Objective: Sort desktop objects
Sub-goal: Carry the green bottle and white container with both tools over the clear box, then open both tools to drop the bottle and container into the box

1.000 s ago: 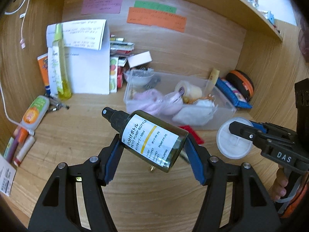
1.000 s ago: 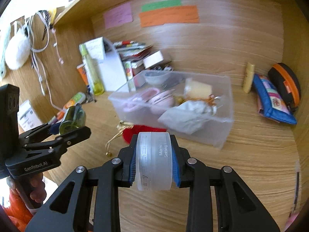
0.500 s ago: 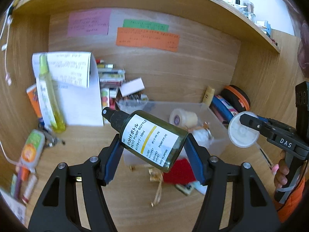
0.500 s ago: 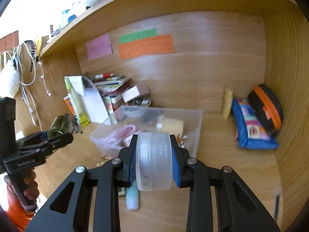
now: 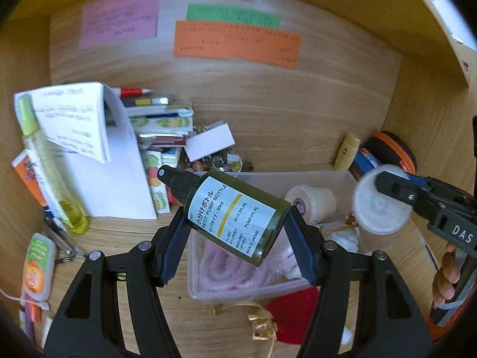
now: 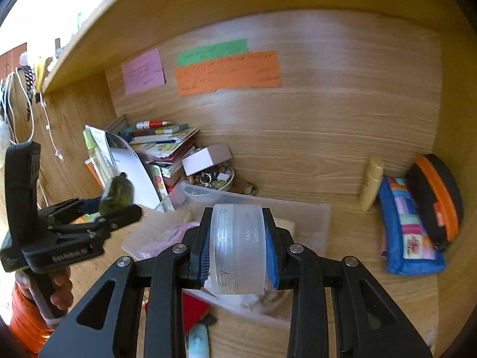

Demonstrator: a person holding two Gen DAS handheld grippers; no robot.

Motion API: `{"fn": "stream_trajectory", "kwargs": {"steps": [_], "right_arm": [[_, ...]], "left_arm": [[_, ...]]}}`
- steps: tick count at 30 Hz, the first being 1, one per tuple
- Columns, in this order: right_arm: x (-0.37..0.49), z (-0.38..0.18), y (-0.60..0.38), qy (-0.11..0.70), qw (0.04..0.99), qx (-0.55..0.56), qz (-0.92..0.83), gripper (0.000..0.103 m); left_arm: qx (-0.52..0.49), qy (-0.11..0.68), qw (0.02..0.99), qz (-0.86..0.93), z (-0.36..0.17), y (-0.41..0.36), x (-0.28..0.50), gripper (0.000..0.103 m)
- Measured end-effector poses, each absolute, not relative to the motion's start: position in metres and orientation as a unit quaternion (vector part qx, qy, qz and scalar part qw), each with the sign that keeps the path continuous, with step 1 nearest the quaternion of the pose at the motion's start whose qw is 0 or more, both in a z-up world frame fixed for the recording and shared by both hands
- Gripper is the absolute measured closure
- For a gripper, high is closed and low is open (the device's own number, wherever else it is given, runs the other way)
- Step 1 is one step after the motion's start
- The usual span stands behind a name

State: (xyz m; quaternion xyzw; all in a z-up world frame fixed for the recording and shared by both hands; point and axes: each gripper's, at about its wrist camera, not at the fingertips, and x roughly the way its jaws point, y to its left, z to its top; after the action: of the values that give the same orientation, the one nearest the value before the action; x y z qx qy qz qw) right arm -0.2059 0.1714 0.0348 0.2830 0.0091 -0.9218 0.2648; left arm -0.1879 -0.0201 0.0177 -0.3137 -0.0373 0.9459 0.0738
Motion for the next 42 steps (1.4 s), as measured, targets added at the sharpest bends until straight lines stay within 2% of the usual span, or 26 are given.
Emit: {"fn": "stream_trajectory", "kwargs": {"steps": [11,21,29,31,36,40,42], "right_arm": [[-0.253,0.004,0.122,0.028,0.263,0.334,-0.905,0.076],[-0.267,-0.014,0.118,0.027,0.247,0.351,-0.903,0.076],[-0.275,-0.022,0.122,0.018,0.244,0.369,-0.896,0.072],[-0.274,-0.020,0.124,0.015,0.247,0.369,-0.896,0.063],[-0.268,-0.011,0.123,0.013,0.261,0.357,-0.897,0.057],[-0.257,0.001,0.123,0.029,0.248,0.332,-0.910,0.041],[-0.251,0.009,0.125,0.036,0.243,0.320,-0.915,0.035]], "left_arm": [[-0.338,-0.014,0.072,0.938,-0.005,-0.008,-0.222,0.040],[-0.367,-0.023,0.087,0.926,-0.029,-0.015,-0.241,0.040],[-0.360,0.009,0.085,0.929,-0.030,-0.004,-0.238,0.039],[-0.364,0.009,0.090,0.927,-0.030,-0.003,-0.237,0.039],[-0.370,0.012,0.091,0.924,-0.031,0.001,-0.236,0.039],[-0.364,0.017,0.086,0.927,-0.025,0.002,-0.231,0.038],[-0.358,0.015,0.078,0.930,-0.020,0.000,-0.226,0.033]]}}
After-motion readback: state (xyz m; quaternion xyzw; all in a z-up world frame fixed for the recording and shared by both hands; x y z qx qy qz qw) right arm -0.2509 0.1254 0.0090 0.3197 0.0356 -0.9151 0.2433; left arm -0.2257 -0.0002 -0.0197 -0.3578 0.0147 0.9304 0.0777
